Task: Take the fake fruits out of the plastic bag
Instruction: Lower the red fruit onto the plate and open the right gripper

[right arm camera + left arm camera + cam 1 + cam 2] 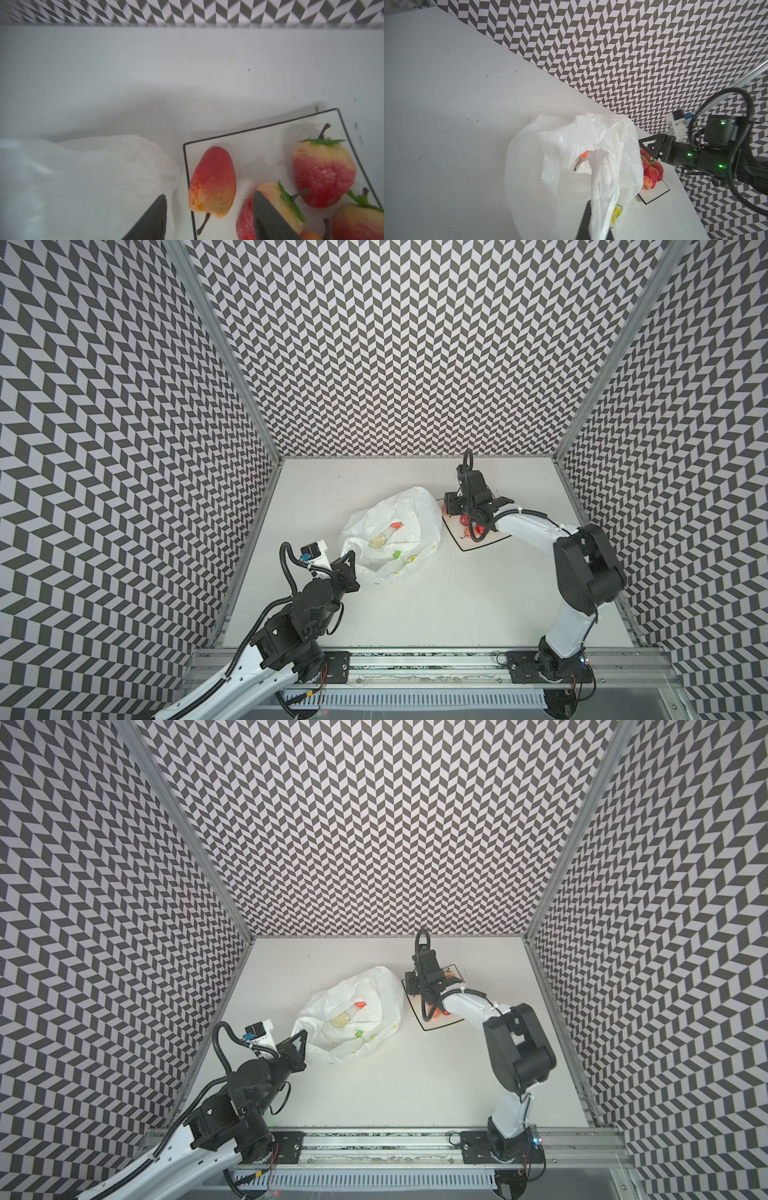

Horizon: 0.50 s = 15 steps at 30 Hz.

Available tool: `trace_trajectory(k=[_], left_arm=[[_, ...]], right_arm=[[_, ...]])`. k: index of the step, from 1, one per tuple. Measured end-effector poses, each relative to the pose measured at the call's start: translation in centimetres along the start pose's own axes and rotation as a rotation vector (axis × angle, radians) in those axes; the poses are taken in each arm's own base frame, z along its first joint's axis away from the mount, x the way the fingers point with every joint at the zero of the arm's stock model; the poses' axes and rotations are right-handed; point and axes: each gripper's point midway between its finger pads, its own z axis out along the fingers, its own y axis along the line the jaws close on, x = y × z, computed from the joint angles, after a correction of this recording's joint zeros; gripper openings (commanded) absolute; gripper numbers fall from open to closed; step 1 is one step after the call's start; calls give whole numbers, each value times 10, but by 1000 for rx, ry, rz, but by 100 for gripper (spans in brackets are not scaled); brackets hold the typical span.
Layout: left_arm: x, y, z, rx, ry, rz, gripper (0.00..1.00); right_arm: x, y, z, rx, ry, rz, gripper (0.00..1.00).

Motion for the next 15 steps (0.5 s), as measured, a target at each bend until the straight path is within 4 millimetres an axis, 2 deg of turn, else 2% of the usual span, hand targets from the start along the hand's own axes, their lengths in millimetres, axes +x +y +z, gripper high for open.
trace_trajectory(k=[2,4,6,8,12,15], left_arm=[[0,0,0,1,0,2,0],[0,0,0,1,0,3,0],[0,0,0,1,0,4,0],[0,0,0,1,0,4,0],[0,0,0,1,0,6,0],[-1,-1,0,2,-1,7,0]], right_arm=[[-10,14,-24,-72,-64,-16,46],[-11,34,-44,-153,-110,-62,43],[1,66,-59,-254,-132,-144,41],[20,103,-68,-363,-130,-249,40],[55,160,-76,-508,-96,-396,39],[63,187,-63,-545,-67,-435,37]])
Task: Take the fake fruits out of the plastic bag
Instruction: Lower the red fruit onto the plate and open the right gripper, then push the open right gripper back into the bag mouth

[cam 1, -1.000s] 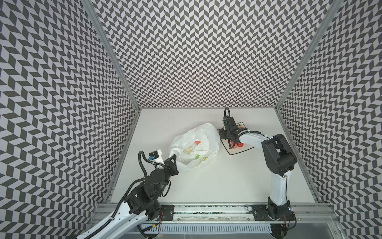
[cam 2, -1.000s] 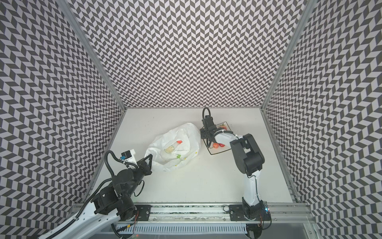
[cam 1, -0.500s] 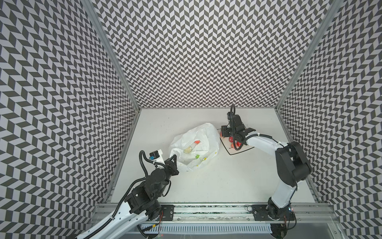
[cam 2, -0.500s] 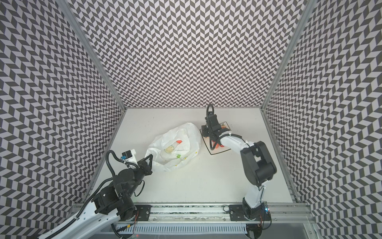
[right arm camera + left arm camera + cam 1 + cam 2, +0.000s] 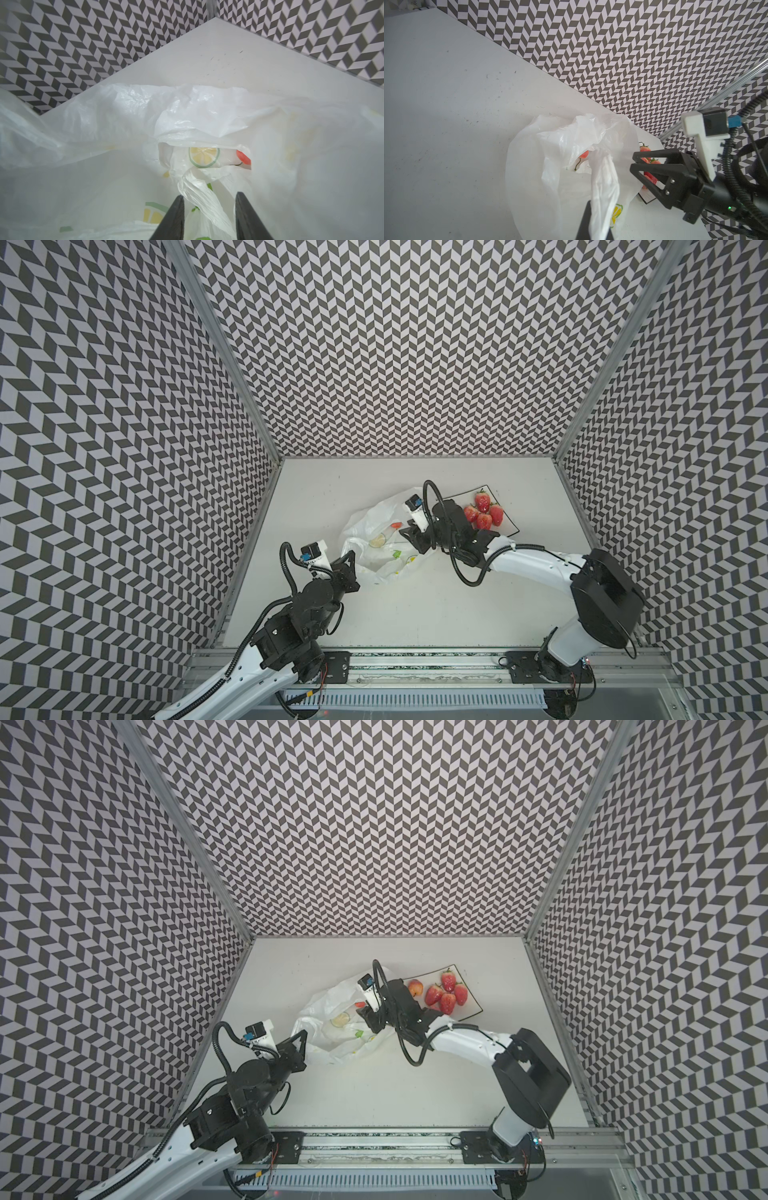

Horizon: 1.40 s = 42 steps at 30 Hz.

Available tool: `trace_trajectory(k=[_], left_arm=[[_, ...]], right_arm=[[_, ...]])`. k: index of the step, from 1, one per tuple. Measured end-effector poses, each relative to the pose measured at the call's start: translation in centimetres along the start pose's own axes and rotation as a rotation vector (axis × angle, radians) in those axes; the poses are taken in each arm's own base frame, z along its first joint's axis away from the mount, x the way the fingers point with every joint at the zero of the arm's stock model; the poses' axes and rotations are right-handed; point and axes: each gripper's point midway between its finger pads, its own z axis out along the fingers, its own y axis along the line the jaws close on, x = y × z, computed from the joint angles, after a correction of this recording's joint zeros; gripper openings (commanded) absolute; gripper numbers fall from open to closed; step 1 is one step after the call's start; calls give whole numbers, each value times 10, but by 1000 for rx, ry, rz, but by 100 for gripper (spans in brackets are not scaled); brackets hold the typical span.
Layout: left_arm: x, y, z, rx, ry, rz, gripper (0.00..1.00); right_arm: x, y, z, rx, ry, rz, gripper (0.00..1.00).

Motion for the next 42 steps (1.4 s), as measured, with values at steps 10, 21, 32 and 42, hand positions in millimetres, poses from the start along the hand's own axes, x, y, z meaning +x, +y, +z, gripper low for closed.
trace_trajectory(k=[10,21,32,42], left_arm=[[-5,-6,-2,17,-5,11,0],[-6,-13,-4,49,8,17,0],[-4,-15,-4,63,22,24,0],[-2,-15,-2,59,30,28,0]], right_arm=[[20,-26,74,101,100,76,40],[40,-63,107,293,125,146,63],[60,-94,136,462,121,172,59],[51,-105,147,519,59,193,38]])
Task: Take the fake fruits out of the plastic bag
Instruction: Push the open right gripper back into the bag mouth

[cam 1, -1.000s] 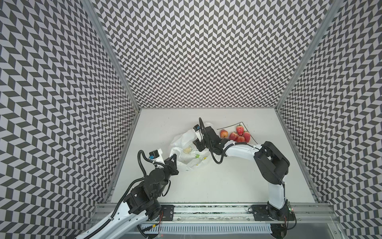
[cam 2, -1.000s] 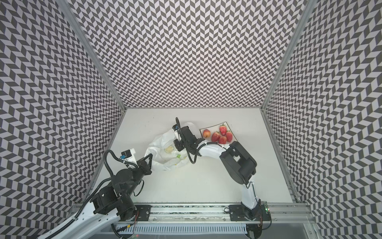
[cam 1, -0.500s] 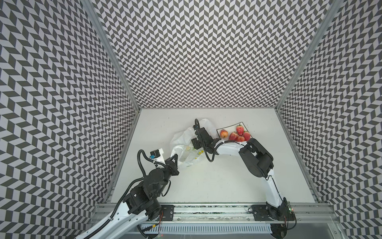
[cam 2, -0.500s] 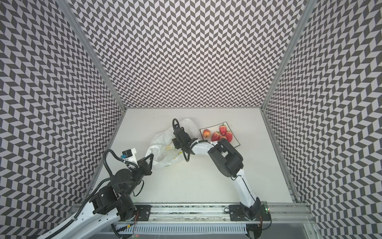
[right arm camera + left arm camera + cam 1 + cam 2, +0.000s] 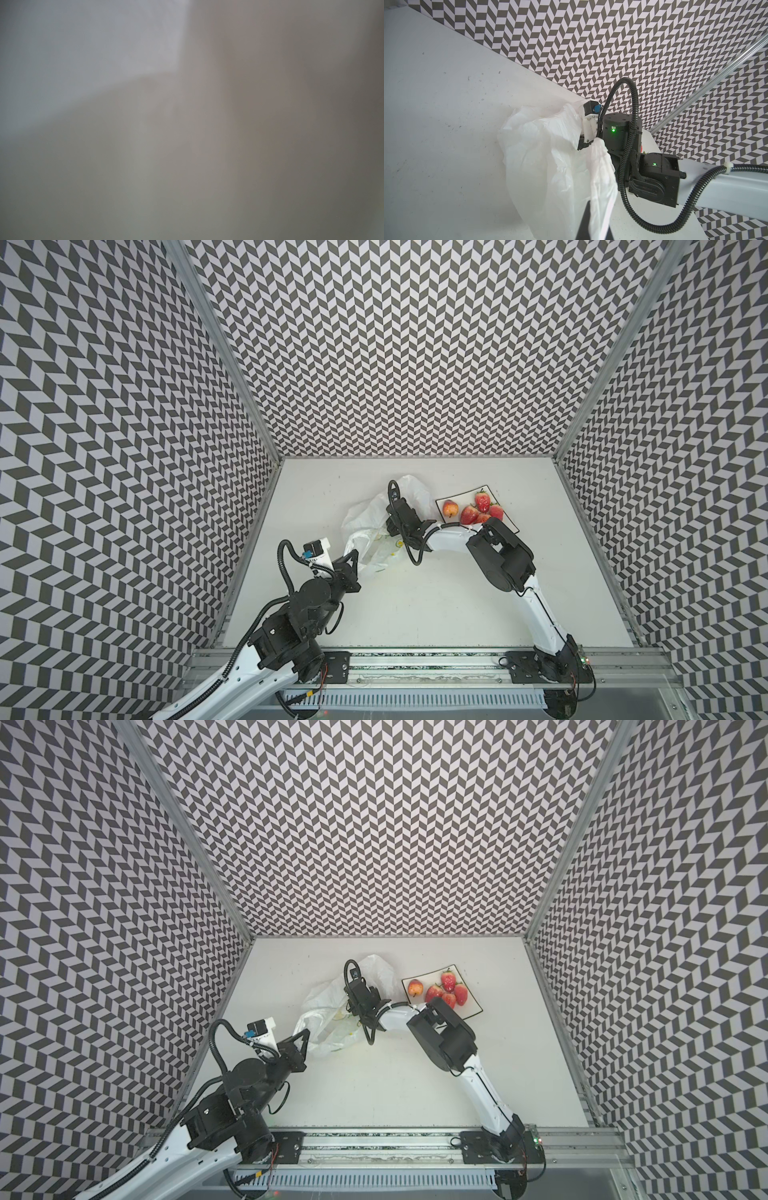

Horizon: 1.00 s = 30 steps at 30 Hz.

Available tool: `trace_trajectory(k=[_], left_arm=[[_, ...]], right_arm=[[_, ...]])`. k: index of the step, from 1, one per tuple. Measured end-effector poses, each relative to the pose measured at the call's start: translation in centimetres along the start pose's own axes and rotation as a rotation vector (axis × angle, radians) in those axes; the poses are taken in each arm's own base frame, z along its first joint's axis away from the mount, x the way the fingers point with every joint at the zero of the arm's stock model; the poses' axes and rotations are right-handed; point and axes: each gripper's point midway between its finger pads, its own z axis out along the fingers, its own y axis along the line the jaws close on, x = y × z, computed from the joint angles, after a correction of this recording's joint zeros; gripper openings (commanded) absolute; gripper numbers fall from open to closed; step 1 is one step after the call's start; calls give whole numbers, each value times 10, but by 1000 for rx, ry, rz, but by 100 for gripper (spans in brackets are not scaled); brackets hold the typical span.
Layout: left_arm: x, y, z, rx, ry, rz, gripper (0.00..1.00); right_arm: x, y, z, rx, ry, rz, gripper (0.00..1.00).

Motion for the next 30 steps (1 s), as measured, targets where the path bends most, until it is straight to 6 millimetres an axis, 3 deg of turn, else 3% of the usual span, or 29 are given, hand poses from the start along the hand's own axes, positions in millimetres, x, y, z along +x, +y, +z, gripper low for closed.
trace_trajectory(k=[5,10,16,19,24,30], left_arm=[[1,1,1,-5,4,0,0],[1,3,2,-20,0,-11,0],[-2,6,2,-40,-17,-22,0],[-4,7,3,-46,-29,-28,0],[-5,3,4,-35,-33,-33,0],[-1,-2,4,-7,-8,-18,4]], right_arm=[[5,8,-7,-64,14,-8,35],[11,14,-48,-198,21,-38,33],[-13,33,-104,-403,-48,-80,30],[-21,39,-125,-474,-73,-105,36],[-25,37,-122,-456,-70,-79,46],[-38,32,-87,-340,-63,65,55]])
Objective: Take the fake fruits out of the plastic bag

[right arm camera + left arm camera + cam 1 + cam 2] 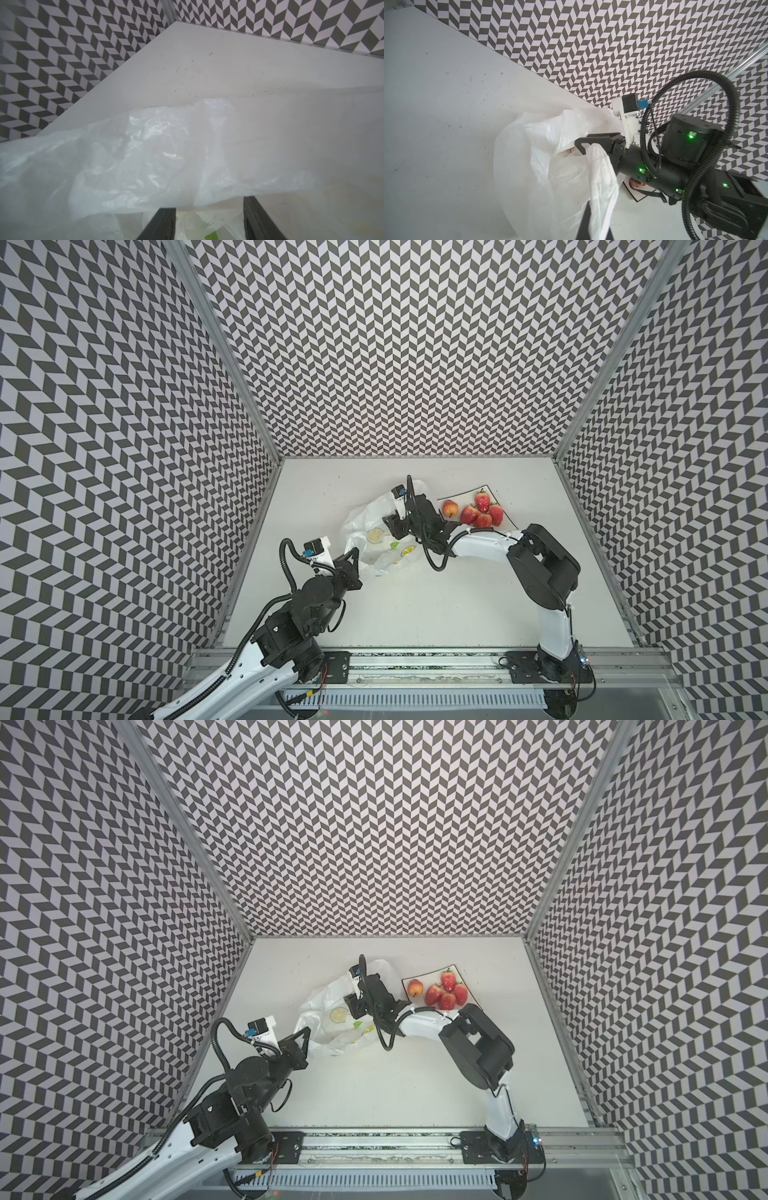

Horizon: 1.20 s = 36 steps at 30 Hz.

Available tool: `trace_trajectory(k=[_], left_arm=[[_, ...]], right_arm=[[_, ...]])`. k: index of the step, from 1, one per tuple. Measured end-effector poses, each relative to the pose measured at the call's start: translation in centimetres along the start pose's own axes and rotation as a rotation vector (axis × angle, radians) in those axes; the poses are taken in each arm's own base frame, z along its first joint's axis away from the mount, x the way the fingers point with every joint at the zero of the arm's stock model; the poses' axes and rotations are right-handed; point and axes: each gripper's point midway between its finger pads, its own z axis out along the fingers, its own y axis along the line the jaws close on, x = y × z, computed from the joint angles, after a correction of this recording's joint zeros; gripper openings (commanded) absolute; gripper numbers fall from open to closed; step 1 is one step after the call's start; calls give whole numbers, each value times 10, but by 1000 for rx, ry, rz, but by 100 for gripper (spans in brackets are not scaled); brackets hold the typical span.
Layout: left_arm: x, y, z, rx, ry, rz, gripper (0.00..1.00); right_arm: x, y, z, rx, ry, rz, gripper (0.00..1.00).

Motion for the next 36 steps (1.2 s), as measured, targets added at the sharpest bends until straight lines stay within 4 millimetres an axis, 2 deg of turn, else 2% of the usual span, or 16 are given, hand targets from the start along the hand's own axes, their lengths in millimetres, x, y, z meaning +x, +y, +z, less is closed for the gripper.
trace_trajectory(k=[6,10,13,15,17,19,22,25,30,33,36], left_arm=[[2,-4,-2,18,26,4,1],[4,-9,-2,38,43,3,2],[7,-12,-1,45,63,8,5],[8,-13,0,47,73,12,14],[9,-14,1,49,80,12,34],[9,-15,1,52,84,15,49],[3,-19,-2,56,83,21,64],[-14,-25,-10,53,62,43,76],[-75,-48,-31,34,-34,100,88],[-106,-63,-31,-10,-66,169,93],[-122,-72,-18,-70,-56,279,94]], right_arm=[[17,-21,33,112,5,72,64],[27,-33,45,170,0,99,71],[27,-41,53,212,-18,102,73],[22,-42,62,226,-34,102,73],[14,-40,76,233,-49,102,71],[10,-39,87,239,-50,102,68],[9,-38,100,245,-33,100,63],[15,-39,103,251,0,93,63],[24,-30,96,195,46,90,73],[17,-24,72,135,74,114,75],[-12,-11,39,41,54,165,74]])
